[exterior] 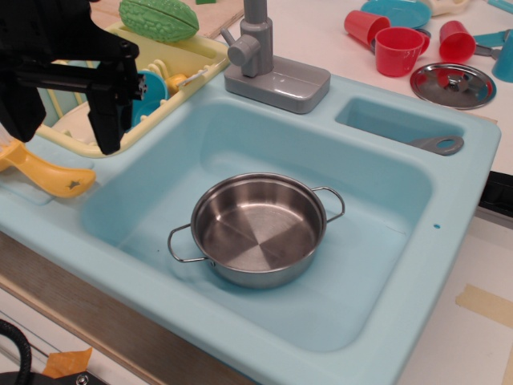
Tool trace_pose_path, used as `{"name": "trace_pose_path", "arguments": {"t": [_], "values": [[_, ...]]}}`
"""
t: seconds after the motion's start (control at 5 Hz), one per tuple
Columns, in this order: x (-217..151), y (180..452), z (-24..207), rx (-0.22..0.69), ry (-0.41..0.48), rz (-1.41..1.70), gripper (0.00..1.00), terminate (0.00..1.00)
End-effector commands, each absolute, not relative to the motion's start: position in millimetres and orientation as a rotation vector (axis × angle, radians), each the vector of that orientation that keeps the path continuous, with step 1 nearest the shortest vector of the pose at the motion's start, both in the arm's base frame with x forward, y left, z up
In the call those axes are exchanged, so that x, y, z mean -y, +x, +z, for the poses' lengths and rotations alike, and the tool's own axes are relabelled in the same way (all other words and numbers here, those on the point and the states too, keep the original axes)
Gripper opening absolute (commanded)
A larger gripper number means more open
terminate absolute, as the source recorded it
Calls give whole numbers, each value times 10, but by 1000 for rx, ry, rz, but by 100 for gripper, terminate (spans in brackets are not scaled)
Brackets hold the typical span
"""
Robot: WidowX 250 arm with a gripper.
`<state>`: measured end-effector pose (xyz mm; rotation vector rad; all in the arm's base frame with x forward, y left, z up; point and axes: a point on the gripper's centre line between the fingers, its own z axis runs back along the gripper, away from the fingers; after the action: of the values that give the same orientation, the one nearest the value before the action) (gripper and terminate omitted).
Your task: Put brush into pot or pan
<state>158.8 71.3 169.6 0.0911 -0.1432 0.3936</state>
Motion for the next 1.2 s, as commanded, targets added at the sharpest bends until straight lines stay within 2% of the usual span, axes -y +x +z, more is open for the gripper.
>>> {"name": "trace_pose_path", "arguments": {"t": [0.0,0.4,0.6,0.8,1.0], "values": [[-713,1588,1696,143,91,394,100,0],[-729,1596,1714,199,104,695,100,0],[-777,1602,1670,219,72,845,100,0],[-854,1627,1657,177,71,937,100,0],[-951,1601,1613,218,55,1051,100,0]]}}
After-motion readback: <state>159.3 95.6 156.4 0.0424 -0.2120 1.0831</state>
